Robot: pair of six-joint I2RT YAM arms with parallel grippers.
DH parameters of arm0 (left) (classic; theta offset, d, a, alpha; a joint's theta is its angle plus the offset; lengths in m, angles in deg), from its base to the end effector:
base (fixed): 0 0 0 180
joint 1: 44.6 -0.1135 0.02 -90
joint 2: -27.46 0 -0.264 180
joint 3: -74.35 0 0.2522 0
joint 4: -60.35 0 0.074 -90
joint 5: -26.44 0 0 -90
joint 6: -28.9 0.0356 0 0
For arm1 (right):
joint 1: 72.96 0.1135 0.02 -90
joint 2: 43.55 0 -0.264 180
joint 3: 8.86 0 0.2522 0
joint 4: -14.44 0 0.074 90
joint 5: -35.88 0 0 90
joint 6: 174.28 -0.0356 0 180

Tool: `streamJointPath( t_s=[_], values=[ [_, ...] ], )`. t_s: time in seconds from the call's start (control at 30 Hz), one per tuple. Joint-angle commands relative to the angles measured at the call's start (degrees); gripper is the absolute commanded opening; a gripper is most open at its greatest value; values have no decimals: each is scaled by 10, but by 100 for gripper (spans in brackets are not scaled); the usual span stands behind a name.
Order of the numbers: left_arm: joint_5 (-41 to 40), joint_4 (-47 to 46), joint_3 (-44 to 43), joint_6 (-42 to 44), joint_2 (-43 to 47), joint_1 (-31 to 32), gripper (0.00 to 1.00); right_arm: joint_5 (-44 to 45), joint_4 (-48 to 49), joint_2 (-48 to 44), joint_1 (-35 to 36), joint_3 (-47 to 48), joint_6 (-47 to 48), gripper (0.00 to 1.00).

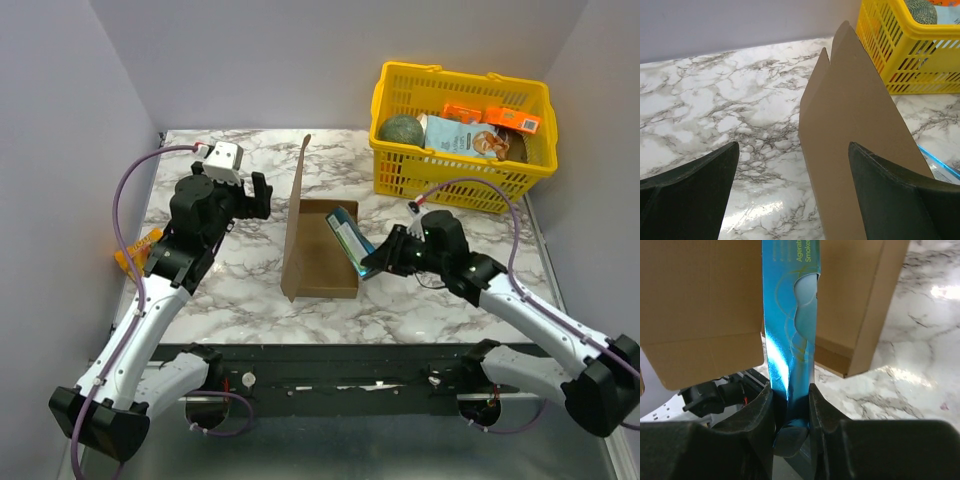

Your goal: Fold the paper box

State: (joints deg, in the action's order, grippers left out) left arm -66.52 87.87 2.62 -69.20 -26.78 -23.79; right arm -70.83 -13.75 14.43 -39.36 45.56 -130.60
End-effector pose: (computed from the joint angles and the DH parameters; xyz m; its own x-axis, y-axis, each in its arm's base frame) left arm 0.2008 -0.0744 0.3844 -0.2045 -0.0728 -0.9762 0.2813 0.9508 -0.1298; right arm 0.1806 0.1323 0.2648 -0.8333 0.2780 -0.4779 -0.1897 0.6681 0.7195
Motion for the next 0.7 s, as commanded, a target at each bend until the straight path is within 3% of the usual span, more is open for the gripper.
streamJointPath(
  t_s=[0.0, 0.13, 0.23, 0.27, 0.33, 0.37, 0.47, 0.67],
  values=[
    [-12, -13, 8, 9, -6, -4, 99, 28, 109, 69, 25, 49, -18, 22],
    [-11, -14, 8, 11, -8, -4, 99, 56, 139, 134, 37, 72, -32, 24],
    [-12, -13, 9, 12, -5, -4, 99, 54, 156, 183, 49, 95, -26, 37],
    [-12, -13, 9, 13, -4, -4, 99, 48, 157, 196, 52, 102, -25, 51],
    [-16, -15, 13, 16, -1, -4, 99, 41, 148, 223, 52, 120, -22, 61],
    [-22, -12, 14, 17, 0, -4, 99, 46, 144, 226, 56, 123, -20, 87],
    [1, -15, 23, 3, 2, -15, 99, 84, 92, 203, 55, 122, 3, 95],
    [101, -33, 36, -55, -27, -101, 99, 164, 37, 139, 55, 90, 42, 95]
  ],
)
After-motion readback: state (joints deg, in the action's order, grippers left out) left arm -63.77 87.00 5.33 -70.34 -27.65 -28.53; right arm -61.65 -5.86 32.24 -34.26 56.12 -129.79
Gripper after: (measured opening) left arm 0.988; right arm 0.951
